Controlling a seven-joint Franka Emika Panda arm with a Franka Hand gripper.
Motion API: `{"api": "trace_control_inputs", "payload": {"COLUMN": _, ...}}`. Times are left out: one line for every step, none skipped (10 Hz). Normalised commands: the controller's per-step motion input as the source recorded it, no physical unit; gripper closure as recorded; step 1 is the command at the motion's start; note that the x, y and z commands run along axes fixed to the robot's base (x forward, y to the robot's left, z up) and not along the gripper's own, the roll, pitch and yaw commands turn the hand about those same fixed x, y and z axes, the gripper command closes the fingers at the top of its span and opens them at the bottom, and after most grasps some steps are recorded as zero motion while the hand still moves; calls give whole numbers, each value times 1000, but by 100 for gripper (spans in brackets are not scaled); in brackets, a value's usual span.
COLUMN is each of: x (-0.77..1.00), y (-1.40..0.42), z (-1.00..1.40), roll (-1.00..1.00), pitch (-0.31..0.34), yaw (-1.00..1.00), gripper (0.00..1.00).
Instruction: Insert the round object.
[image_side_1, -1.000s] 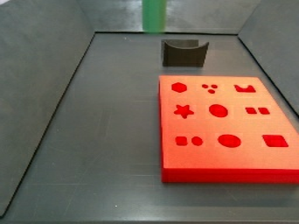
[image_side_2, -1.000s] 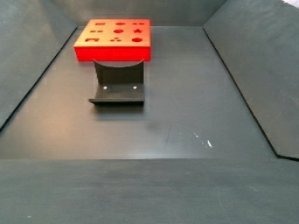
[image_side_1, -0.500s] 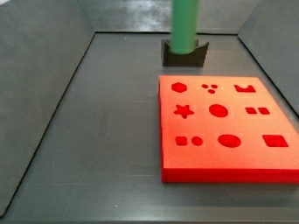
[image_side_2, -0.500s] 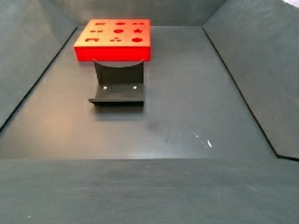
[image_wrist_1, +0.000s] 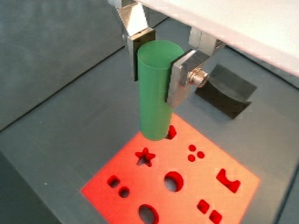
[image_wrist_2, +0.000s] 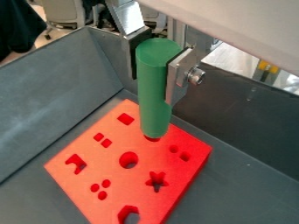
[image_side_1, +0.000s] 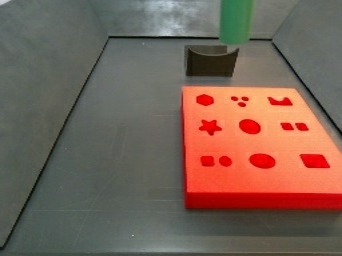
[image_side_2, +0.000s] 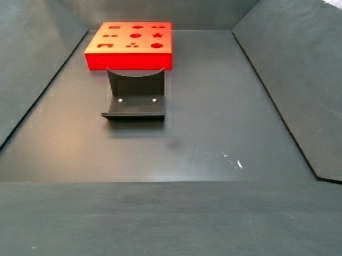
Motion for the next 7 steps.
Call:
{"api": "trace_control_inputs", "payload": {"x": 1000, "y": -191, "z": -131, "roll": 194, "pitch": 86, "yaw": 0, "gripper": 100}}
{"api": "trace_control_inputs", "payload": {"x": 1000, "y": -100, "z": -91, "roll": 170, "pitch": 36, "yaw": 11, "gripper": 100}}
{"api": "trace_control_inputs", "payload": {"x": 1000, "y": 0, "z": -34, "roll": 116, "pitch": 34, "yaw": 117, "gripper": 100}}
{"api": "trace_control_inputs", "payload": {"x": 1000, "y": -31, "z": -351, "roll": 76, "pitch": 83, "yaw": 94, "gripper": 100}}
{"api": "trace_control_inputs", "payload": {"x": 1000, "y": -43, "z": -717, "roll": 31, "pitch": 163, "yaw": 14, "gripper": 100}}
{"api": "trace_control_inputs", "payload": {"x": 977, "y": -51, "z": -723, "roll": 24, "pitch": 231, "yaw": 0, "gripper": 100}}
{"api": "trace_control_inputs", "payload": {"x": 931, "y": -54, "z": -680, "roll": 14, "pitch": 267, "yaw": 0, "gripper": 100}}
